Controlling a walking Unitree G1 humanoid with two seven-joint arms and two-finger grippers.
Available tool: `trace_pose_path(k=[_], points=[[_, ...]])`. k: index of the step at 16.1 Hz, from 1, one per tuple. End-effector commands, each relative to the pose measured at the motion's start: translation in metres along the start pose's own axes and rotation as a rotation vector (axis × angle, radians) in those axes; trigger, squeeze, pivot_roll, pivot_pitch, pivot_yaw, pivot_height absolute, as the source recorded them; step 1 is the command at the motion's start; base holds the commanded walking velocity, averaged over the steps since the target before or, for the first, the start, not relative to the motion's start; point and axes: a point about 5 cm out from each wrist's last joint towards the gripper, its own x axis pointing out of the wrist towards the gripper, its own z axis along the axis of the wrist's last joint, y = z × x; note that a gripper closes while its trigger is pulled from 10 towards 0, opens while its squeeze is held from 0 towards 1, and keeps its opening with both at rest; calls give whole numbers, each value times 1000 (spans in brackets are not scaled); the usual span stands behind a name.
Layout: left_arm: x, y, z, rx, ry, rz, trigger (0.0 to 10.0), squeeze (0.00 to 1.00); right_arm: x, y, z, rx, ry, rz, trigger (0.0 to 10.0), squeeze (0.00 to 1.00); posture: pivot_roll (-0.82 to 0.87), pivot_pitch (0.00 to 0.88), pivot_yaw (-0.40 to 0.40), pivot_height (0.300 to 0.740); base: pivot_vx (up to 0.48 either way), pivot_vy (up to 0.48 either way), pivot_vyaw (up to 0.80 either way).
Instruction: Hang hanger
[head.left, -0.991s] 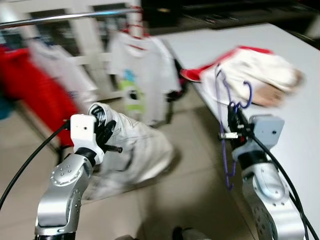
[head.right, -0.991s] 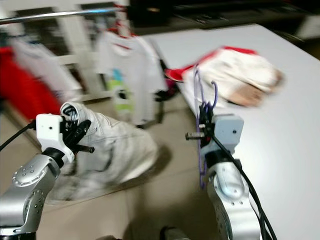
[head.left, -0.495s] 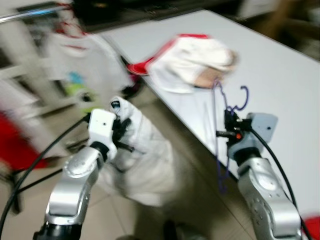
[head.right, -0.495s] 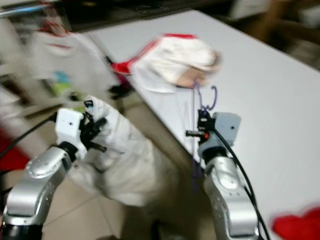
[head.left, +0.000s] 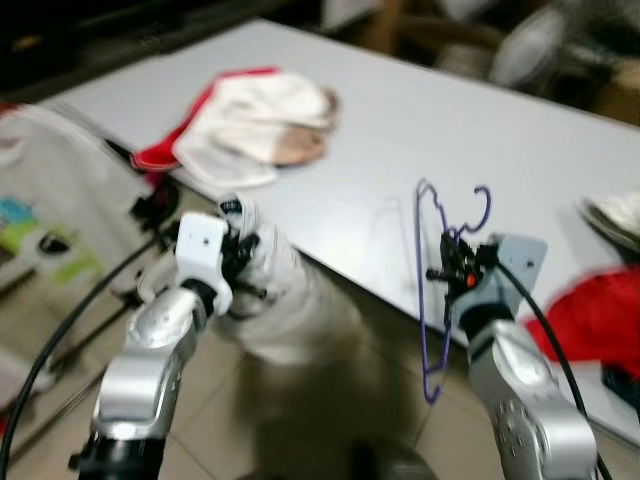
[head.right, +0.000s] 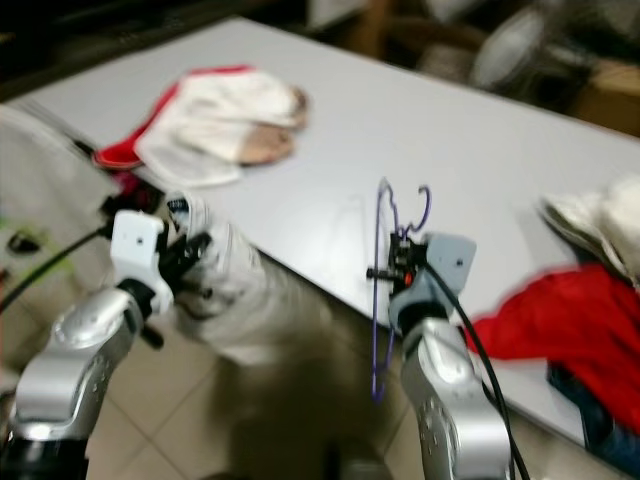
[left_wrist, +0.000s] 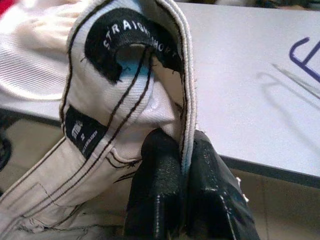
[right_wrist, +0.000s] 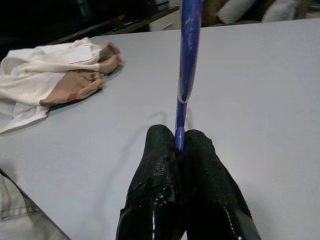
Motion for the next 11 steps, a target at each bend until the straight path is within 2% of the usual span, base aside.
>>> trace_pose_path(k=[1,7,10,11], points=[[1,-2,12,23,-33,-28,10000,0,-1,-1,2,0,1,-15,10000,0,-115,96,79,740,0,371,-800],[-3,3,10,28,-32,-24,10000,0,-4,-1,-3,9,17,-25,10000,0,-117,74,65,740,0,384,-800],[-5,0,7,15,-25,-25,10000,0,-3,-2,-4,6,25,-13,10000,0,-103,87,62,740,0,391,-800],[-7,-1,7,19,-21,-37,10000,0,-2,-1,-3,19,17,-11,10000,0,-103,86,64,740,0,394,0]])
